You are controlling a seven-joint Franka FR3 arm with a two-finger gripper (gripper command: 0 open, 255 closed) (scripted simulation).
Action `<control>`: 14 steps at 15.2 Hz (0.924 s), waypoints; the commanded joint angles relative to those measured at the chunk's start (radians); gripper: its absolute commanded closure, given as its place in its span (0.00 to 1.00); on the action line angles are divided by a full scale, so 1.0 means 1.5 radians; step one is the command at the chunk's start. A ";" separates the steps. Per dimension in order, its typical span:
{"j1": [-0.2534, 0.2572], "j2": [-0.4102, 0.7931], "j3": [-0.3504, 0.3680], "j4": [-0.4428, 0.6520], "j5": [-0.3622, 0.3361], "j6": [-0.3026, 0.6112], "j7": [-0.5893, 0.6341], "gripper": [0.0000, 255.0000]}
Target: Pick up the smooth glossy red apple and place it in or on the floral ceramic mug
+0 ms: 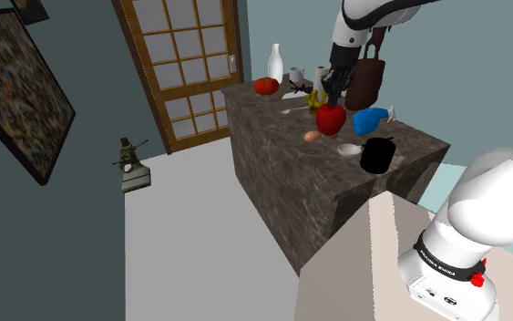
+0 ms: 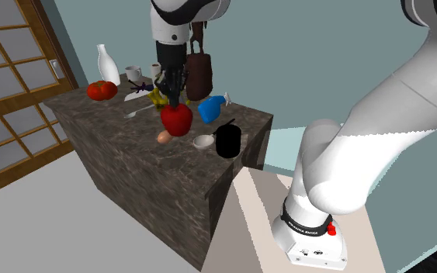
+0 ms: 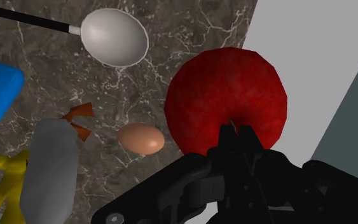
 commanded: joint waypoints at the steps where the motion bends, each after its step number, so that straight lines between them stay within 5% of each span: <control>1: 0.000 -0.002 0.001 0.015 0.000 -0.017 0.001 1.00; 14: -0.049 -0.130 -0.060 0.037 -0.050 -0.165 -0.087 1.00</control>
